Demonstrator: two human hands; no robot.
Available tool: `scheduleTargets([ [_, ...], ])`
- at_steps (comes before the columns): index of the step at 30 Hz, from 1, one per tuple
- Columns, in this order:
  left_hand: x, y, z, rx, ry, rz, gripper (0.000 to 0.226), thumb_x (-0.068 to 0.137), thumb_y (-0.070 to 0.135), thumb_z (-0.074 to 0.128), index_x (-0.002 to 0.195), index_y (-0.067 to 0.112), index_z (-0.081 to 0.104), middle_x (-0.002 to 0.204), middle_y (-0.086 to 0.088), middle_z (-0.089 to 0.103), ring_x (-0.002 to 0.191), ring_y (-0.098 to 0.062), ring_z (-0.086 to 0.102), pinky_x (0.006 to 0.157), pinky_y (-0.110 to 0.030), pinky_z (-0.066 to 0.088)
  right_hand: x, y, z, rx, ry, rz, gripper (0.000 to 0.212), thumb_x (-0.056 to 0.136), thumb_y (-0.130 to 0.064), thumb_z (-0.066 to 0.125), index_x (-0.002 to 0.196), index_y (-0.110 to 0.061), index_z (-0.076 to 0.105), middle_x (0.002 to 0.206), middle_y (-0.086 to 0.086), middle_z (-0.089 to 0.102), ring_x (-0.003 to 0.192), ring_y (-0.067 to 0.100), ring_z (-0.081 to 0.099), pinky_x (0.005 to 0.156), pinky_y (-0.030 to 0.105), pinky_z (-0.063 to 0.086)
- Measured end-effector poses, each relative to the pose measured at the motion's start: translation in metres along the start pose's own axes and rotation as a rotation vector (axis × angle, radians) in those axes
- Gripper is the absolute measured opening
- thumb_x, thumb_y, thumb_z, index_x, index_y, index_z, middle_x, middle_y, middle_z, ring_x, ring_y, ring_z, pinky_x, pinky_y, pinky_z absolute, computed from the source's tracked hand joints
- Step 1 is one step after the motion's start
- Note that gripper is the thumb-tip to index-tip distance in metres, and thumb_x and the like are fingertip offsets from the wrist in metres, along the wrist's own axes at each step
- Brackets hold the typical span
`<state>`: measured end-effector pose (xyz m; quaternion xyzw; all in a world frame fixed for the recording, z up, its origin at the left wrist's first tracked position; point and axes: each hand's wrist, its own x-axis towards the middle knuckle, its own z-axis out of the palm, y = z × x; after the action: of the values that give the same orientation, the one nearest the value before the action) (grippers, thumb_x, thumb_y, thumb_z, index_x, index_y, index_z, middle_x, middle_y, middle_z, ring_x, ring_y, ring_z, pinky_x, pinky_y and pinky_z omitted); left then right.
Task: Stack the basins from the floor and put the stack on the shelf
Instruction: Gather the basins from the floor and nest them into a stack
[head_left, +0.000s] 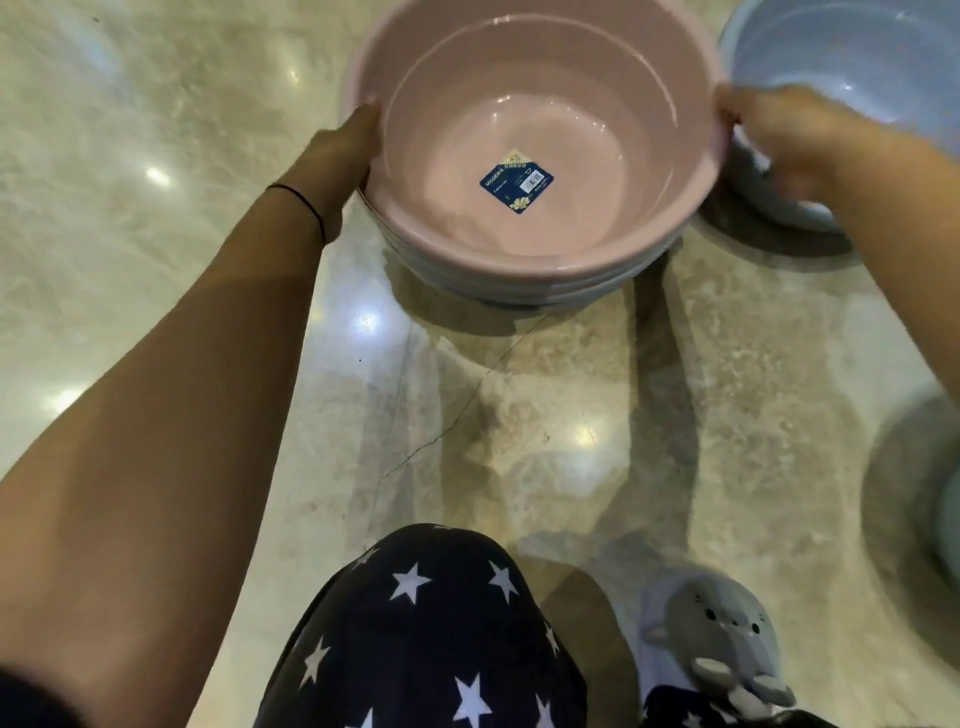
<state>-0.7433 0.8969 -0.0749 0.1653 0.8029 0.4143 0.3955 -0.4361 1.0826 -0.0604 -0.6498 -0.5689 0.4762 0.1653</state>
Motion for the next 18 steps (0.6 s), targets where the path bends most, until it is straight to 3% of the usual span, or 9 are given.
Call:
scheduleTargets([
  [2,-0.003,-0.006,0.006,0.068,-0.04,-0.05,0.054,0.101,0.042,0.05,0.143,0.007,0.051,0.147,-0.012,0.054,0.136,-0.027,0.048,0.097,-0.029,0.037,-0.007,0.015,0.02,0.016,-0.121,0.024,0.031,0.099,-0.035,0.047,0.109,-0.013,0.064,0.107,0.003,0.066,0.094,0.014,0.064,0.088,0.025,0.053],
  [3,-0.005,-0.01,0.009,0.074,-0.053,-0.078,0.054,0.101,0.037,0.049,0.146,0.007,0.047,0.149,-0.015,0.051,0.134,-0.029,0.05,0.097,-0.032,0.038,-0.007,0.018,0.023,0.018,-0.128,0.025,0.033,0.099,-0.036,0.045,0.115,-0.012,0.062,0.108,0.005,0.065,0.09,0.017,0.064,0.082,0.025,0.053],
  [5,-0.013,-0.012,0.011,0.046,-0.05,-0.105,0.055,0.1,0.031,0.048,0.148,0.007,0.04,0.148,-0.02,0.05,0.116,-0.031,0.058,0.102,-0.046,0.044,-0.011,0.018,0.025,0.125,-0.156,0.06,0.028,0.1,-0.038,0.043,0.107,-0.016,0.059,0.096,0.005,0.062,0.078,0.018,0.059,0.077,0.028,0.051],
  [7,-0.014,-0.013,0.012,0.001,-0.029,-0.093,0.05,0.099,0.025,0.045,0.146,0.009,0.037,0.139,-0.017,0.056,0.106,-0.03,0.061,0.092,-0.053,0.053,-0.012,0.021,0.024,0.252,-0.24,0.12,0.029,0.1,-0.043,0.042,0.102,-0.02,0.059,0.095,0.005,0.063,0.086,0.023,0.061,0.081,0.039,0.053],
  [9,-0.017,-0.013,0.014,0.002,-0.006,-0.068,0.048,0.1,0.023,0.042,0.146,0.011,0.034,0.133,-0.011,0.056,0.104,-0.029,0.062,0.073,-0.046,0.057,-0.015,0.03,0.025,0.331,-0.3,0.126,0.03,0.1,-0.047,0.041,0.102,-0.024,0.061,0.103,0.004,0.066,0.094,0.024,0.064,0.076,0.042,0.053],
  [11,-0.016,-0.015,0.015,0.017,-0.004,-0.055,0.049,0.099,0.021,0.041,0.147,0.012,0.032,0.135,-0.011,0.054,0.11,-0.032,0.06,0.064,-0.041,0.054,-0.016,0.033,0.026,0.35,-0.304,0.112,0.031,0.1,-0.048,0.04,0.1,-0.026,0.061,0.099,0.001,0.068,0.093,0.022,0.064,0.071,0.039,0.052],
  [18,-0.032,-0.023,0.009,0.081,-0.046,-0.048,0.05,0.098,0.016,0.041,0.146,0.009,0.031,0.138,-0.016,0.051,0.115,-0.037,0.059,0.067,-0.043,0.056,-0.033,0.033,0.028,0.332,-0.261,0.115,0.032,0.101,-0.048,0.038,0.096,-0.027,0.061,0.091,-0.004,0.07,0.085,0.017,0.066,0.063,0.033,0.053],
])
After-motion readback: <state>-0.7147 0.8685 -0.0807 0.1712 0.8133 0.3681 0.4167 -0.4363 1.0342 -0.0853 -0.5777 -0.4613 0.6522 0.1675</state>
